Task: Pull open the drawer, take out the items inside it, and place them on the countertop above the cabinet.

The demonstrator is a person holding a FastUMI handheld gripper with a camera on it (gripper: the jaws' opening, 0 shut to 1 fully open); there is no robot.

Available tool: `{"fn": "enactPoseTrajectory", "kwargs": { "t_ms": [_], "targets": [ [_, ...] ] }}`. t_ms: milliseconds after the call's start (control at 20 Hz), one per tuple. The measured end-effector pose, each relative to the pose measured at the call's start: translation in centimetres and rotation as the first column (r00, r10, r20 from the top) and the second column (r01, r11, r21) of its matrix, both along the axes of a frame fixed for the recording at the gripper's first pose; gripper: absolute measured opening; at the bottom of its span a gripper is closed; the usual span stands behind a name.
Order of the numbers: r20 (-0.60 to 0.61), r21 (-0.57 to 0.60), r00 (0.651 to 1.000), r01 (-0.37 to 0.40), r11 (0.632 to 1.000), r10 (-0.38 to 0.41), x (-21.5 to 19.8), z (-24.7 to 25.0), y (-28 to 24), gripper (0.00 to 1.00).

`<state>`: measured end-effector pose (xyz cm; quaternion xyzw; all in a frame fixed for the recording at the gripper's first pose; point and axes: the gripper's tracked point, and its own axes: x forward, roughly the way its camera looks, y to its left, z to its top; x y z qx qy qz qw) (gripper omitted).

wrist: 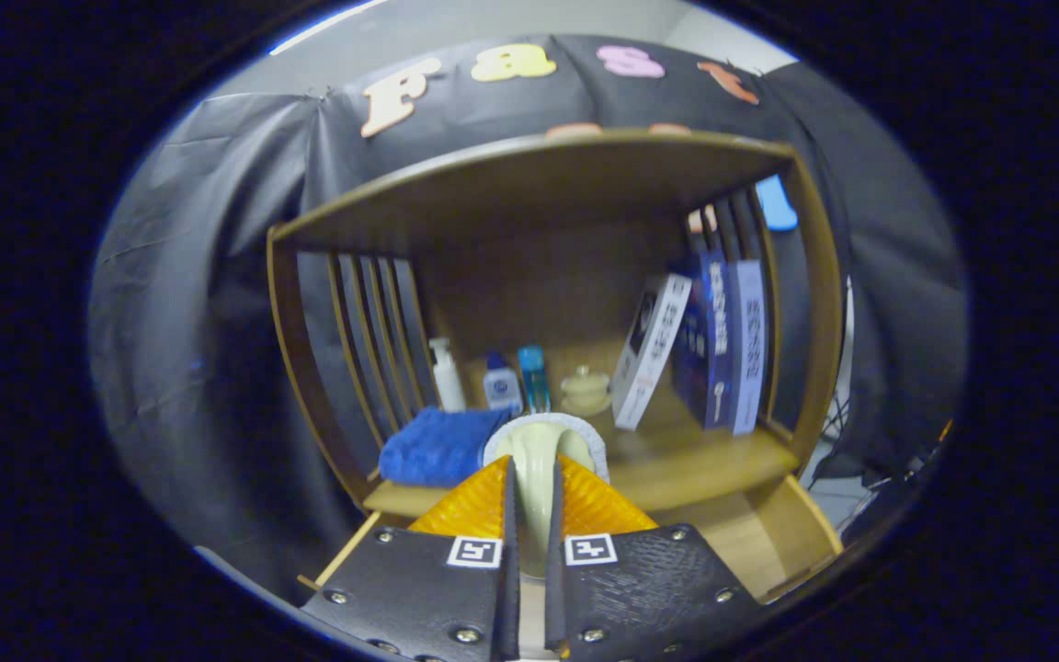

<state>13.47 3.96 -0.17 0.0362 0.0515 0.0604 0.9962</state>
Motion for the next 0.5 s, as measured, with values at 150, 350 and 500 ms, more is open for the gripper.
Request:
{"fn": "enactPoseTrajectory", "kwargs": {
  "t_ms": [150, 350, 500],
  "targets": [
    [0.038, -0.035, 0.998, 0.041, 0.999, -0.04, 1.1, 1.8, -0.2, 0.11],
    [0.028, -0.063, 0.997, 0.069, 0.996, -0.067, 5.0, 3.6, -0.1, 0.11],
    [-0.002, -0.109, 0.997, 0.082, 0.991, -0.083, 8.6, 3.7, -0.4, 0.11]
  ]
}}
